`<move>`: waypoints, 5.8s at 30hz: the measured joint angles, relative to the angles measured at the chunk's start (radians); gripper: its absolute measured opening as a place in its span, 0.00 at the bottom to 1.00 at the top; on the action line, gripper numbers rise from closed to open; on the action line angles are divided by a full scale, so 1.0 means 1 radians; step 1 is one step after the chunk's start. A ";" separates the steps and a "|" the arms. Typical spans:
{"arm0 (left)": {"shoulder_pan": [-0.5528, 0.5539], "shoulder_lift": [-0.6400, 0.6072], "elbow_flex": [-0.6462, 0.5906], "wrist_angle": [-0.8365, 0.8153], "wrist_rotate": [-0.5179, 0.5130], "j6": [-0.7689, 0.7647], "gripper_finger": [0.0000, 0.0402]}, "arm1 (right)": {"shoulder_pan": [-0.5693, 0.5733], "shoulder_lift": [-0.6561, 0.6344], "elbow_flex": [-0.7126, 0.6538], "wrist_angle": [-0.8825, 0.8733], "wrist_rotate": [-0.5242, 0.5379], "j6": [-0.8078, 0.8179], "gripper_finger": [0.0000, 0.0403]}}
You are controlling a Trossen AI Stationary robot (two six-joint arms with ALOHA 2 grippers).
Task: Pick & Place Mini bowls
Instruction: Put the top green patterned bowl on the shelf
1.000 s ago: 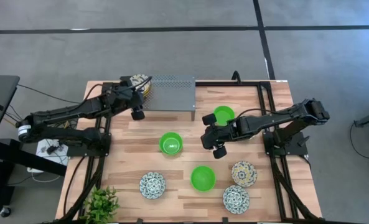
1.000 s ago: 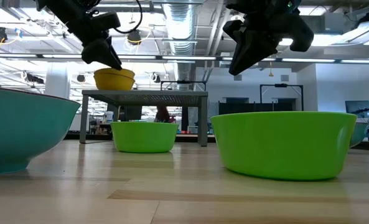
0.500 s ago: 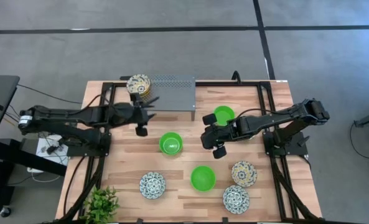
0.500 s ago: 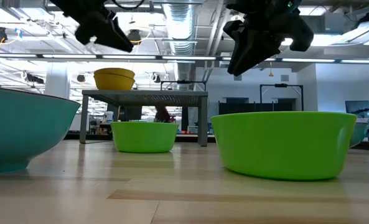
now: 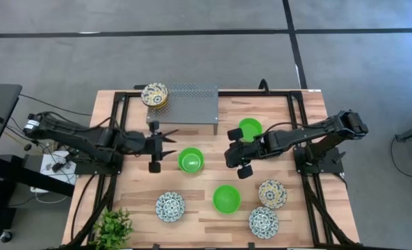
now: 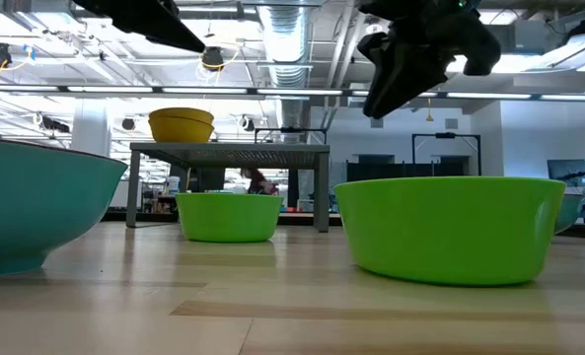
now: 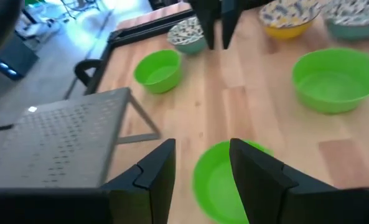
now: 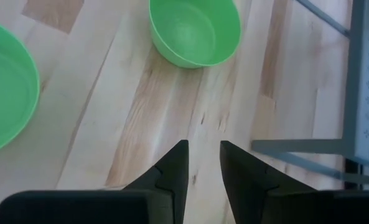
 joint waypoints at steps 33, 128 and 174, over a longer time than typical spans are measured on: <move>-0.122 0.029 -0.170 0.091 0.010 -0.296 0.38 | -0.009 0.000 -0.001 -0.667 -0.053 0.767 0.40; -0.125 0.011 -0.169 0.159 0.072 -0.213 0.38 | -0.393 0.415 0.763 -0.272 -0.132 -0.764 0.01; -0.125 0.014 -0.171 0.158 0.073 -0.213 0.38 | -0.482 0.677 1.081 -0.410 -0.188 -0.785 0.04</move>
